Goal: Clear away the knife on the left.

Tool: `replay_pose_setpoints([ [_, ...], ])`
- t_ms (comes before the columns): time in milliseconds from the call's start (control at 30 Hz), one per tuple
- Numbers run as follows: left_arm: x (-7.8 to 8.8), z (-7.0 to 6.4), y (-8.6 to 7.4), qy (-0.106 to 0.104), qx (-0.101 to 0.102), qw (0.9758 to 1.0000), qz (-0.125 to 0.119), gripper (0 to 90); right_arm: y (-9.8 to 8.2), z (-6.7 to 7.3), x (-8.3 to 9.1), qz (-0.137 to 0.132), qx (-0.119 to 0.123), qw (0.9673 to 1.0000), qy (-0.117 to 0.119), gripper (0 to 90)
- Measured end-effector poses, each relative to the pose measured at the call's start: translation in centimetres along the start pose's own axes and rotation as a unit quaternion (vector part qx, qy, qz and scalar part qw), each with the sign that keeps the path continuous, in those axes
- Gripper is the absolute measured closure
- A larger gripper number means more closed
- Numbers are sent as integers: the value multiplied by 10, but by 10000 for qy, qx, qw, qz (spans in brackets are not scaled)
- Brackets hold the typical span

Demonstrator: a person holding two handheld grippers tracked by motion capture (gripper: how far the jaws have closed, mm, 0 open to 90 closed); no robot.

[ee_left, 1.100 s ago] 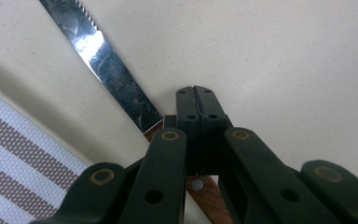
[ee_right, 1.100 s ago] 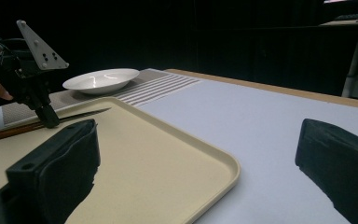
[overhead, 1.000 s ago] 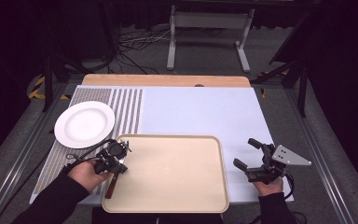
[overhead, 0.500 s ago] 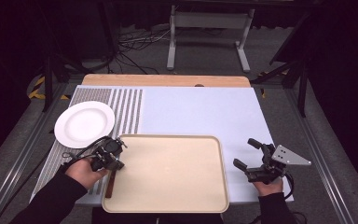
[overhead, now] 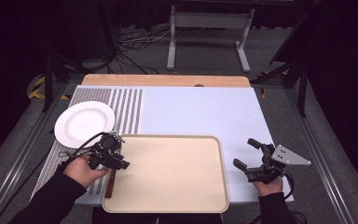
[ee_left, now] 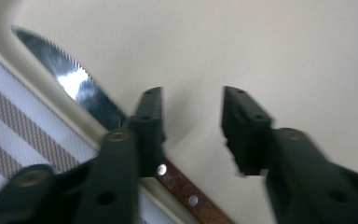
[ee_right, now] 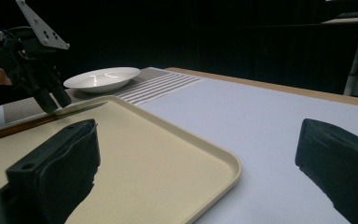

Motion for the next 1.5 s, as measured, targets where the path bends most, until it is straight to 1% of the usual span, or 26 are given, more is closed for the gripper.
replay_pose_setpoints([
  [67, 3, 0, 1, -5, -15, 10000, -34, 336, 0, 0, 0, 0, -12, 10000, 0, 5],
  [100, 4, 0, 2, -6, -51, 10000, -62, 336, 0, 0, 0, 0, -12, 10000, 0, 5],
  [133, 7, 0, 3, 44, -166, 9998, -106, 288, 0, 0, 0, 1, -2, 10000, 5, 5],
  [267, 16, -1, 5, 137, -320, 9990, -269, 183, 0, 0, 0, -3, -1, 10000, -4, 5],
  [300, 17, -2, 5, 83, -360, 9989, -298, 162, 0, 0, 0, -1, -2, 10000, 2, 5],
  [333, 20, -3, 4, 15, -510, 9983, -285, 139, 0, 0, 0, 5, -2, 10000, 4, 6],
  [367, 22, -4, 4, -8, -621, 9975, -327, 118, 0, 0, -1, 11, 2, 10000, 9, 5],
  [500, 31, -6, 4, -31, -612, 9958, -677, 47, 0, 0, 0, 0, 2, 10000, 2, 5],
  [567, 33, -6, 3, -41, -626, 9953, -736, 37, 0, 0, 0, 0, -2, 10000, 4, 5],
  [633, 37, -6, 2, -36, -624, 9939, -909, 27, 0, 0, -1, -4, -4, 10000, 9, 5],
  [700, 42, -7, 0, 13, -736, 9909, -1129, 23, 0, 0, -1, -7, 2, 10000, 14, 5],
  [733, 44, -7, -1, 46, -830, 9888, -1239, 19, 0, 0, -1, -8, 19, 10000, 19, 5],
  [767, 47, -8, -3, 161, -1016, 9843, -1435, 19, 0, 0, -2, -10, 15, 10000, 21, 5],
  [800, 50, -7, -4, 237, -1104, 9817, -1534, 19, 0, 0, -2, -7, 13, 10000, 14, 5],
  [867, 53, -7, -5, 216, -1238, 9756, -1802, 19, 0, 1, -2, -13, 1, 10000, 18, 5],
  [967, 59, -4, -6, 341, -1594, 9600, -2275, 5, 1, 1, -3, -7, 9, 10000, 41, 5],
  [1000, 60, -3, -7, 295, -1648, 9572, -2360, 6, 1, 1, -4, -13, -3, 10000, 41, 5],
  [1067, 62, -2, -10, 296, -1659, 9529, -2522, 6, 1, 1, -4, -13, 8, 10000, 45, 5],
  [1167, 67, 1, -15, 231, -1661, 9448, -2815, 6, 1, 1, -4, -6, 13, 10000, 51, 5],
  [1200, 67, 1, -15, 231, -1661, 9448, -2815, 6, 1, 1, -4, -6, 13, 10000, 51, 5],
  [1233, 70, 3, -20, 154, -1537, 9404, -3029, 13, 1, 1, -4, -12, 10, 10000, 50, 5],
  [1267, 70, 3, -20, 154, -1537, 9404, -3029, 28, 1, 1, -4, -12, 10, 10000, 50, 5],
  [1333, 75, 8, -27, 166, -1509, 9335, -3248, 27, 1, 1, -4, -21, 14, 10000, 53, 5],
  [1367, 75, 8, -27, 166, -1509, 9335, -3248, 26, 1, 1, -4, -21, 14, 10000, 53, 5],
  [1467, 80, 12, -34, 202, -1528, 9208, -3584, 26, 1, 1, -4, -19, 16, 10000, 50, 5],
  [1500, 83, 13, -38, 206, -1530, 9157, -3710, 22, 1, 1, -4, -20, 16, 10000, 50, 5],
])
Point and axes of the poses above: each handheld gripper's, and its own axes: x roughly backward along the jaws, y roughly out of its top, z roughly to its left, the point moved 6 cm from there along -x, roughly forward along the jaws, and after that the axes turned 12 degrees about -y, right-handed, at the moved point
